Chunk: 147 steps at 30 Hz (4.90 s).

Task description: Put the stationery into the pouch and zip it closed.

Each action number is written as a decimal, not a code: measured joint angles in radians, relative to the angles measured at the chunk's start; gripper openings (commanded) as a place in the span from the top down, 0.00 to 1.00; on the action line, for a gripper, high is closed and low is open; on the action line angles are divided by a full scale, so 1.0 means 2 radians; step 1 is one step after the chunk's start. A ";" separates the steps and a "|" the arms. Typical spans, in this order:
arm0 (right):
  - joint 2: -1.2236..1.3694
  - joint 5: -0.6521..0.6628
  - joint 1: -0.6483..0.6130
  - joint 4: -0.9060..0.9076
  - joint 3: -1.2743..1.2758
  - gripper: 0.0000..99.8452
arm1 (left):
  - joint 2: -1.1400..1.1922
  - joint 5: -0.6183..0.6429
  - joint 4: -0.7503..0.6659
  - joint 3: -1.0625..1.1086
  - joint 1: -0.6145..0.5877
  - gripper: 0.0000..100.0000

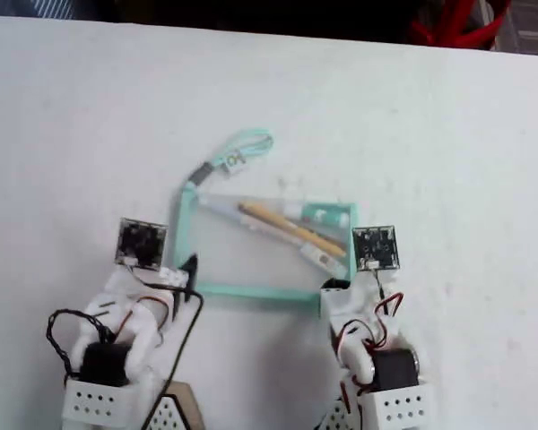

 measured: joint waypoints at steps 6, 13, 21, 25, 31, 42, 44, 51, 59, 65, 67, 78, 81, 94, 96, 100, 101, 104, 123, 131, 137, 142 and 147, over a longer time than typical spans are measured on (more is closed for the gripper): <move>0.000 0.023 0.000 0.005 0.000 0.98 | 0.000 0.007 0.082 0.000 0.001 0.80; -0.006 0.157 -0.003 0.038 0.000 0.98 | -0.001 0.007 0.110 0.000 0.005 0.80; -0.006 0.094 -0.017 0.038 0.000 0.98 | -0.001 0.007 0.110 0.000 0.005 0.80; -0.006 0.094 -0.017 0.038 0.000 0.98 | -0.001 0.007 0.110 0.000 0.005 0.80; -0.006 0.094 -0.017 0.038 0.000 0.98 | -0.001 0.010 0.110 0.000 0.005 0.80; -0.006 0.094 -0.018 0.038 0.000 0.98 | -0.001 0.010 0.110 0.000 0.005 0.80; -0.006 0.094 -0.019 0.038 0.000 0.98 | -0.001 0.010 0.110 0.000 0.005 0.80; -0.006 0.094 -0.019 0.038 0.000 0.98 | -0.001 0.010 0.110 0.000 0.005 0.80; -0.006 0.094 -0.019 0.038 0.000 0.98 | -0.001 0.010 0.110 0.000 0.005 0.80; -0.006 0.094 -0.019 0.038 0.000 0.98 | -0.001 0.010 0.110 0.000 0.005 0.80; -0.006 0.094 -0.019 0.038 0.000 0.98 | -0.001 0.010 0.110 0.000 0.005 0.80; -0.006 0.094 -0.019 0.038 0.000 0.98 | -0.001 0.010 0.110 0.000 0.005 0.80; -0.006 0.094 -0.019 0.038 0.000 0.98 | -0.001 0.010 0.110 0.000 0.005 0.80; -0.005 0.094 -0.019 0.038 0.000 0.98 | -0.001 0.010 0.110 0.000 0.005 0.80; -0.005 0.094 -0.019 0.038 0.000 0.98 | -0.001 0.010 0.110 0.000 0.005 0.80; -0.005 0.094 -0.019 0.038 0.000 0.98 | -0.001 0.010 0.110 0.000 0.005 0.80; -0.005 0.094 -0.019 0.038 0.000 0.98 | -0.001 0.010 0.110 0.000 0.005 0.80; -0.005 0.094 -0.019 0.038 0.000 0.98 | -0.001 0.010 0.110 0.000 0.005 0.80; -0.005 0.094 -0.019 0.038 0.000 0.98 | -0.001 0.010 0.110 0.000 0.005 0.80; -0.005 0.094 -0.019 0.038 0.000 0.98 | -0.001 0.010 0.110 0.000 0.005 0.80; -0.005 0.094 -0.019 0.038 0.000 0.98 | -0.001 0.010 0.110 0.000 0.005 0.80; -0.005 0.094 -0.019 0.038 0.000 0.98 | -0.001 0.010 0.110 0.000 0.005 0.80; -0.005 0.094 -0.019 0.038 0.000 0.98 | -0.001 0.010 0.110 0.000 0.005 0.80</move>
